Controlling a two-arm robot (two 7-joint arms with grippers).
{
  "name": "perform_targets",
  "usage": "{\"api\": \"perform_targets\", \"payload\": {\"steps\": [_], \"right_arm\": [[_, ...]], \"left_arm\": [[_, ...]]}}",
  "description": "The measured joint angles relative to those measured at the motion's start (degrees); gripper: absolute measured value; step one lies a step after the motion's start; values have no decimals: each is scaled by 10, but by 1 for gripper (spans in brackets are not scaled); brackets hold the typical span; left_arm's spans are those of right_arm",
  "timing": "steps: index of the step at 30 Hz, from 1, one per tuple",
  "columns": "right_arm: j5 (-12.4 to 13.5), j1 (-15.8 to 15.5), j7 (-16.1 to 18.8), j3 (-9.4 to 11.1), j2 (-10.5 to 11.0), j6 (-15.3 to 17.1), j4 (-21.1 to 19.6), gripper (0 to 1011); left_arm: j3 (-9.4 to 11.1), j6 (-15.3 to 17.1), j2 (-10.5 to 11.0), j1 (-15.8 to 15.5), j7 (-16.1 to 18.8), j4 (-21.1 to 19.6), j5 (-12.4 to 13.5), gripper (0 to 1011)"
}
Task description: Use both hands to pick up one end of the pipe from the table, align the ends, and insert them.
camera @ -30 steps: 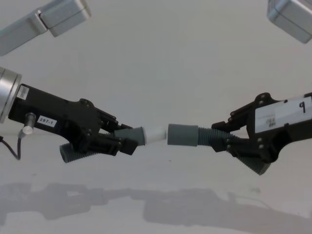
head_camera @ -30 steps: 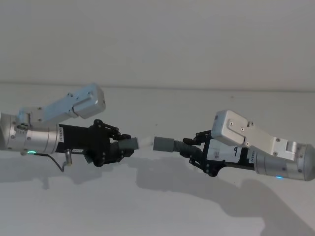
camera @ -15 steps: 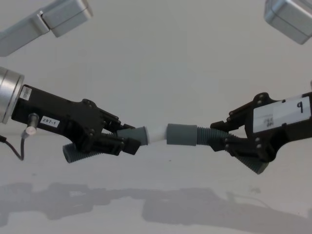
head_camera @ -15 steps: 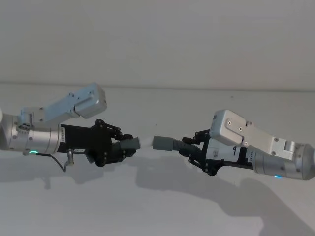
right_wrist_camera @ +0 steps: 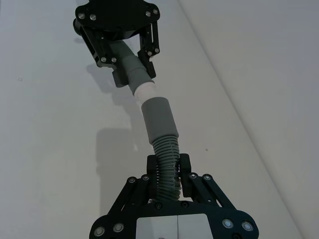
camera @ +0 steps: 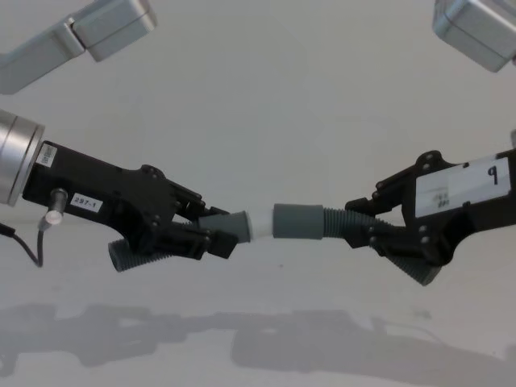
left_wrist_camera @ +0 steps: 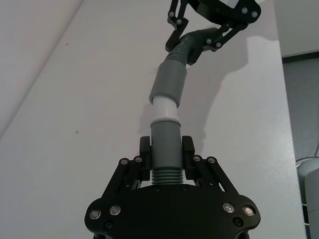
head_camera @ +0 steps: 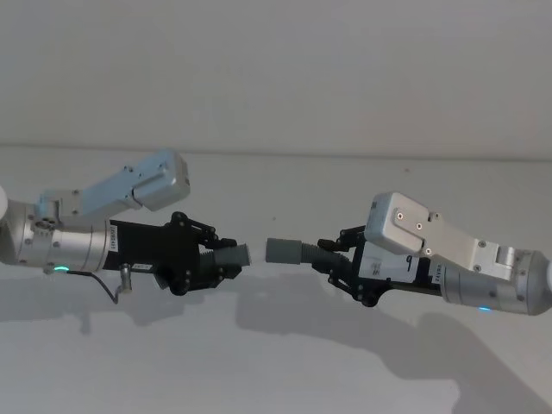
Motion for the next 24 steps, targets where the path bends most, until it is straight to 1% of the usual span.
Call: {"api": "perform_targets", "payload": {"steps": [10,24], "right_arm": [[0,1,2,-1,0,-6,0,262],[7,6,13,-5,3,-16,0,263]], "left_arm": [[8,-2,1,-5,-9,-1,-3,355],[17,-1,2,-10,-13,-1,-4,355]]}}
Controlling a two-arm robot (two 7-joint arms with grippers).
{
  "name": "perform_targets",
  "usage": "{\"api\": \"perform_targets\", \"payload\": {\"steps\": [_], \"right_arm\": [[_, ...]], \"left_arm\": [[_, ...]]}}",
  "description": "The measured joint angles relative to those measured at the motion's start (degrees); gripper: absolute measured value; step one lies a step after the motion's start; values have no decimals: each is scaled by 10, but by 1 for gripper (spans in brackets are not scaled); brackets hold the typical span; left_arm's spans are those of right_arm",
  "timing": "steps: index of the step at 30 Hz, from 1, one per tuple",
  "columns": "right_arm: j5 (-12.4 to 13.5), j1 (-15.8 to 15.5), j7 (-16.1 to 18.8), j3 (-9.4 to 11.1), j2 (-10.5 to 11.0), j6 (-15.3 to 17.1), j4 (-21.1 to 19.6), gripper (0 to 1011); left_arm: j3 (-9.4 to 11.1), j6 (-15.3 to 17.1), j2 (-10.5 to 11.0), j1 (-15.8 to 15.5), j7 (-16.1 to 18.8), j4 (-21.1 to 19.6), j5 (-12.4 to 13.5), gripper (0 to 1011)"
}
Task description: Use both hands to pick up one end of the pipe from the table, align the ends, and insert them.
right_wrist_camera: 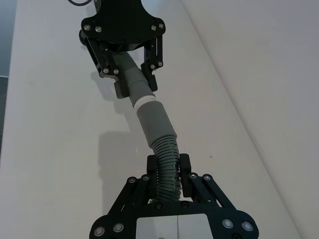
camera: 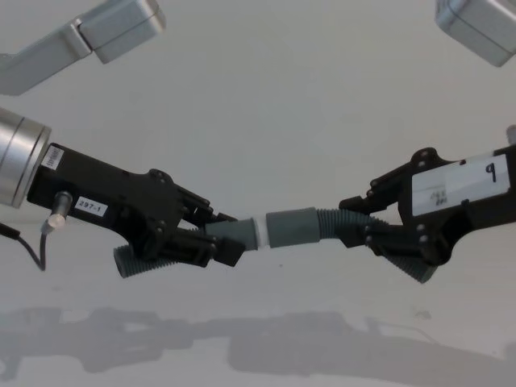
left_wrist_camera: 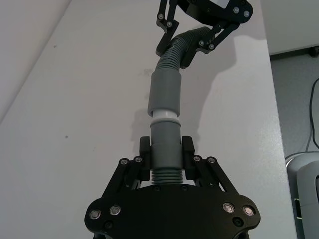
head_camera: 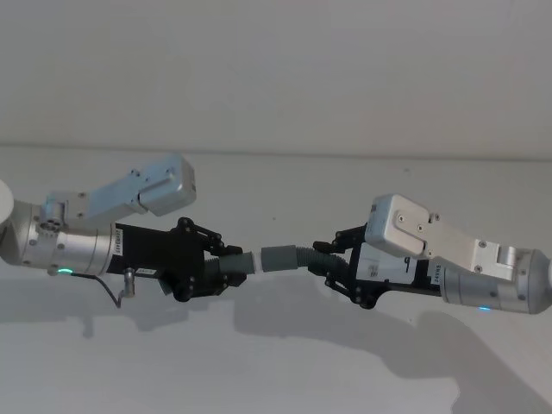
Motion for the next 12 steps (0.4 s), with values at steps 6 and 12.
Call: {"api": "perform_targets", "payload": {"steps": [6,12], "right_arm": [[2,1,3,-1,1,-2,0,262],[3,1,4,-2,1,-2,0,262]], "left_arm": [[1,0,0,-1,-1,0,0,355],[2,1,0,-1,-1,0,0,355]]}}
